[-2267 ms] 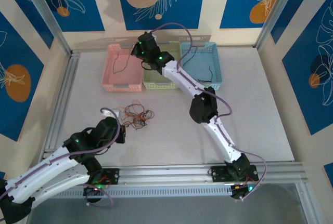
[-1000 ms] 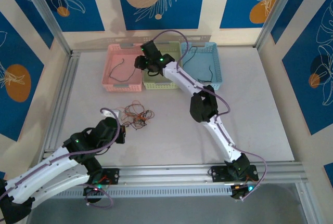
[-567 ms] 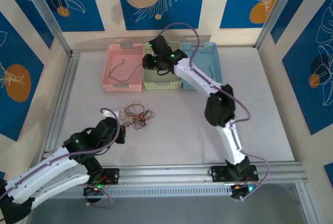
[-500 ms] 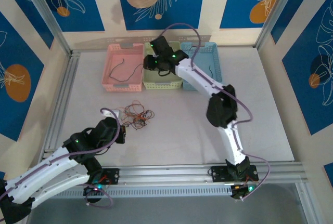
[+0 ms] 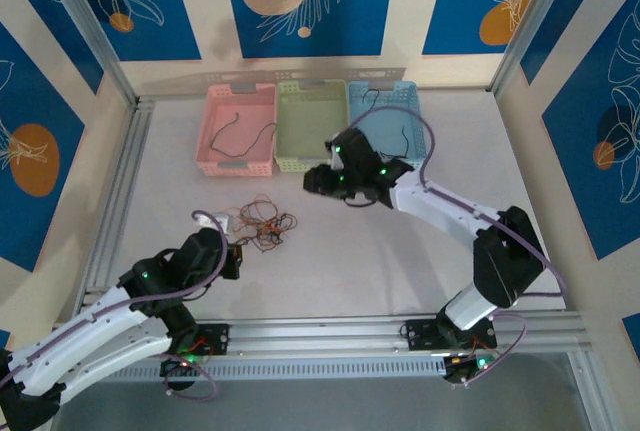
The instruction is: Untangle the cables
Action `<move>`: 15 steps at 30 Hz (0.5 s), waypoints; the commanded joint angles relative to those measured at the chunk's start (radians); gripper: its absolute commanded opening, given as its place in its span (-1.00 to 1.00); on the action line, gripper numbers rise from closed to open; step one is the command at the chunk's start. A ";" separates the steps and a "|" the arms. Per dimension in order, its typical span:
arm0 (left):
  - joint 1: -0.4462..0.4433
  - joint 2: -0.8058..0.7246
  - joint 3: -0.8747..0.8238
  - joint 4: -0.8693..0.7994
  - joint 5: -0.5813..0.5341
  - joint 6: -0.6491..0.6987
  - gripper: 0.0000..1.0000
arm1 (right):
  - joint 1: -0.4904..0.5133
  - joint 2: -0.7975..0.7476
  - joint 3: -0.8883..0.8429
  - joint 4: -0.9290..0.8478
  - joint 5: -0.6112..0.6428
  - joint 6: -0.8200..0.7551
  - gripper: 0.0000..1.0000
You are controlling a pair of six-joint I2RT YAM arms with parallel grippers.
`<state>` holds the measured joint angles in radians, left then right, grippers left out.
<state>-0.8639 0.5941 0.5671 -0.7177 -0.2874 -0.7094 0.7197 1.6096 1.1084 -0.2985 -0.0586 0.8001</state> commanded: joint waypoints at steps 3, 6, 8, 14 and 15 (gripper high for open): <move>0.009 -0.005 -0.016 0.015 0.039 -0.032 -1.00 | 0.058 0.085 0.001 0.131 -0.119 0.057 -0.10; 0.009 -0.007 -0.015 0.003 0.039 -0.033 -1.00 | 0.081 0.151 -0.004 0.172 -0.129 0.069 -0.10; 0.010 -0.008 -0.012 -0.009 0.033 -0.031 -1.00 | 0.084 0.195 0.005 0.176 -0.134 0.072 -0.11; 0.009 -0.017 -0.015 -0.002 0.037 -0.035 -1.00 | 0.082 0.279 0.045 0.182 -0.140 0.037 -0.14; 0.009 -0.015 -0.015 -0.001 0.037 -0.034 -1.00 | 0.083 0.291 0.056 0.168 -0.133 0.034 -0.15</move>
<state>-0.8639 0.5877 0.5598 -0.7174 -0.2687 -0.7280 0.8032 1.8812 1.1149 -0.1379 -0.1688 0.8482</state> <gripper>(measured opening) 0.065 0.427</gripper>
